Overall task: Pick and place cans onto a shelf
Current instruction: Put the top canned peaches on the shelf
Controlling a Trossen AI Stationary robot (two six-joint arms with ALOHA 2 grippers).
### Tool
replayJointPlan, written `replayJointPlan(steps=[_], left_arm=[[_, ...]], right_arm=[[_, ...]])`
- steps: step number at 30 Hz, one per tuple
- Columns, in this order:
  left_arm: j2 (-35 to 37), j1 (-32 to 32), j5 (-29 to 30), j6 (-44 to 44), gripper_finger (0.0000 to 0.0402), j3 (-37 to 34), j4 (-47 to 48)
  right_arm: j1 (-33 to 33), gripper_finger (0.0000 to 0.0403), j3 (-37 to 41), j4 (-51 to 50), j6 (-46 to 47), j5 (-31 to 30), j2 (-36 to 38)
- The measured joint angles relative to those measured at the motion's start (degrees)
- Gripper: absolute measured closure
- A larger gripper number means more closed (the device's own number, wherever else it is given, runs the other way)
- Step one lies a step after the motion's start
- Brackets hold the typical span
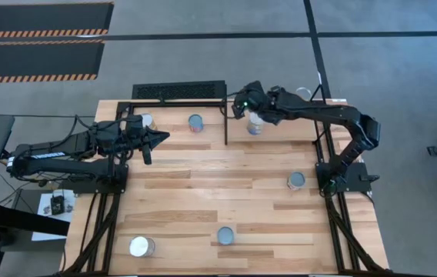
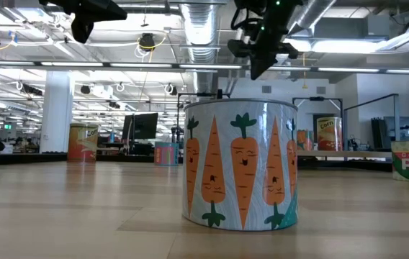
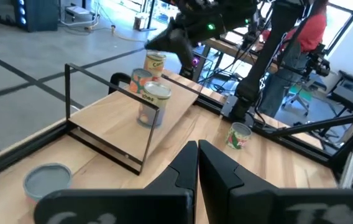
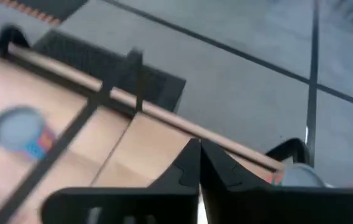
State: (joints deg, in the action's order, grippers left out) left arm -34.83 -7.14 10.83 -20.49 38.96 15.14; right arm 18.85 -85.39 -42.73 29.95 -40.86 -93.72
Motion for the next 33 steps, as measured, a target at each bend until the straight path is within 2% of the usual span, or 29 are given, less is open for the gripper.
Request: replayJointPlan(steps=[4,6,10,12,16,20,24,29,33], left_arm=[[0.0,0.0,0.0,0.9,0.0401,0.0,0.0],[0.2,0.0,0.0,0.1,0.0402,0.0,0.0],[0.7,0.0,-0.1,0.7,0.0402,0.1,-0.1],[0.8,0.0,-0.1,1.3,0.0401,0.1,0.0],[0.9,0.0,-0.1,1.3,0.0402,0.1,-0.1],[0.9,0.0,-0.1,1.4,0.0402,0.1,0.0],[0.8,0.0,0.0,1.4,0.0402,0.1,0.1],[0.8,0.0,0.1,1.0,0.0402,0.0,0.1],[0.8,0.0,0.5,0.3,0.0401,0.0,0.5]], right_arm=[[-3.2,0.0388,4.8,7.0,1.5,1.9,2.7],[-5.1,0.0395,8.8,13.8,1.9,1.3,4.3],[-11.1,0.0395,19.0,27.9,2.2,-7.0,7.8],[-13.5,0.0395,23.0,29.9,5.9,-7.4,9.7],[-14.3,0.0393,28.7,28.6,10.5,1.0,11.0],[-13.2,0.0389,30.1,27.1,13.8,5.1,10.8],[-8.6,0.0398,31.5,26.5,11.1,8.7,8.3],[-3.1,0.0397,31.4,26.8,7.5,17.1,4.3],[-0.6,0.0399,31.3,27.0,4.8,18.3,2.5]])
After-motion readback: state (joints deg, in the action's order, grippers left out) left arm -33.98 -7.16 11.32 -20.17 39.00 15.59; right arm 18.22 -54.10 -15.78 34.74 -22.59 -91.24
